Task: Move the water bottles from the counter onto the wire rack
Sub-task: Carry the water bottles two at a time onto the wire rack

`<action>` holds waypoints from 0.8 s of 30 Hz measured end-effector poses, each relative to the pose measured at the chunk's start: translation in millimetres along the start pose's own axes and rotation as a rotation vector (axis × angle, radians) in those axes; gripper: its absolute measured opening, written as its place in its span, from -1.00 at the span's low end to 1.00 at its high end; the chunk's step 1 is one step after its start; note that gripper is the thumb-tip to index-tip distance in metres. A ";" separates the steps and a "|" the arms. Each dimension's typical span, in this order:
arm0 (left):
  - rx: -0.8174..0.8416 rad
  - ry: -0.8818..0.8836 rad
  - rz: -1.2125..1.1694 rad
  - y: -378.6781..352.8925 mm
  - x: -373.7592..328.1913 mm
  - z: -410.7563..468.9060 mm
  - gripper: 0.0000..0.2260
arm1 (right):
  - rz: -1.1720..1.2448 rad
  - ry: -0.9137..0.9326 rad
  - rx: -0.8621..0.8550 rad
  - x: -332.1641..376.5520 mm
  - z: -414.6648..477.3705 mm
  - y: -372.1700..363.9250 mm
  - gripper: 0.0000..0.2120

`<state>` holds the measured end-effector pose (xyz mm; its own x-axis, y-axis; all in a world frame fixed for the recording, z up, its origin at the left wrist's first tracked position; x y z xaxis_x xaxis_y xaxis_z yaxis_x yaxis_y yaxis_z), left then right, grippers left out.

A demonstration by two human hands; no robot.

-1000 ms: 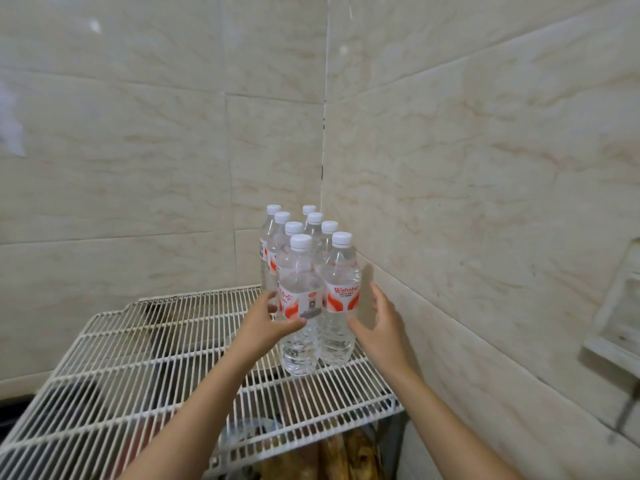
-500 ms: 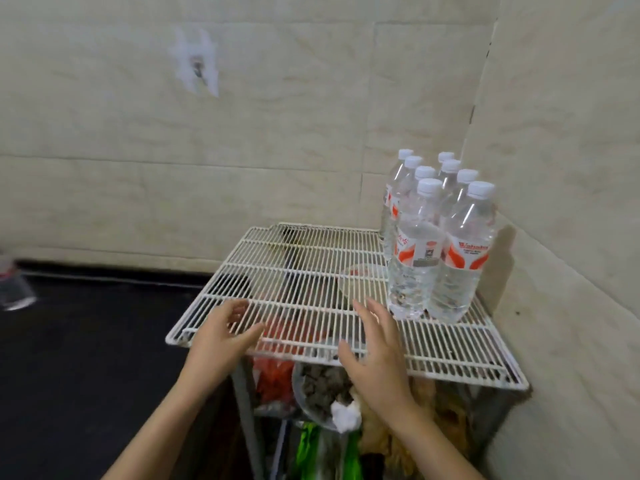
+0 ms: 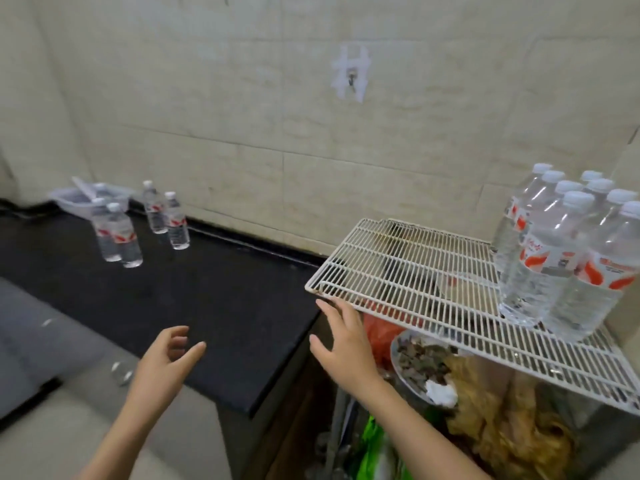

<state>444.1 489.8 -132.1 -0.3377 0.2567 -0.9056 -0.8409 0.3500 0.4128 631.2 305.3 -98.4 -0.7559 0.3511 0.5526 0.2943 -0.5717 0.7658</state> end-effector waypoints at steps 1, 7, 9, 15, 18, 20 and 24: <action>-0.028 0.008 -0.005 23.3 9.5 -4.4 -0.65 | 0.009 0.009 0.034 14.4 -1.8 -15.0 -0.47; -0.173 0.110 -0.041 167.8 84.6 -49.3 -0.67 | 0.049 0.055 0.228 109.0 -45.6 -109.7 -0.50; -0.228 0.187 -0.053 209.3 119.7 -70.7 -0.66 | 0.037 0.060 0.308 135.7 -64.7 -142.9 -0.50; -0.330 0.436 -0.065 296.4 217.4 -136.2 -0.69 | 0.061 0.134 0.491 213.6 -109.5 -226.7 -0.46; -0.407 0.451 -0.054 333.3 237.2 -156.6 -0.70 | 0.064 0.191 0.554 247.5 -117.8 -256.4 -0.45; -0.432 0.456 -0.045 349.6 247.8 -165.0 -0.71 | 0.056 0.230 0.582 265.9 -116.8 -272.4 -0.45; -0.498 0.503 -0.037 374.1 268.0 -175.6 -0.71 | 0.046 0.295 0.615 294.8 -109.0 -303.6 -0.40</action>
<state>-35.2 531.3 -237.5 -0.3588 -0.2368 -0.9029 -0.9084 -0.1339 0.3961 255.3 501.5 -203.9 -0.8368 0.0698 0.5430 0.5427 -0.0249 0.8395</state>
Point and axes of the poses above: each hand's wrist, its own z-axis towards the middle knuckle, its own y-axis out of the back of the hand, x = y × z, the point moved 8 cm from there along z, towards the middle knuckle
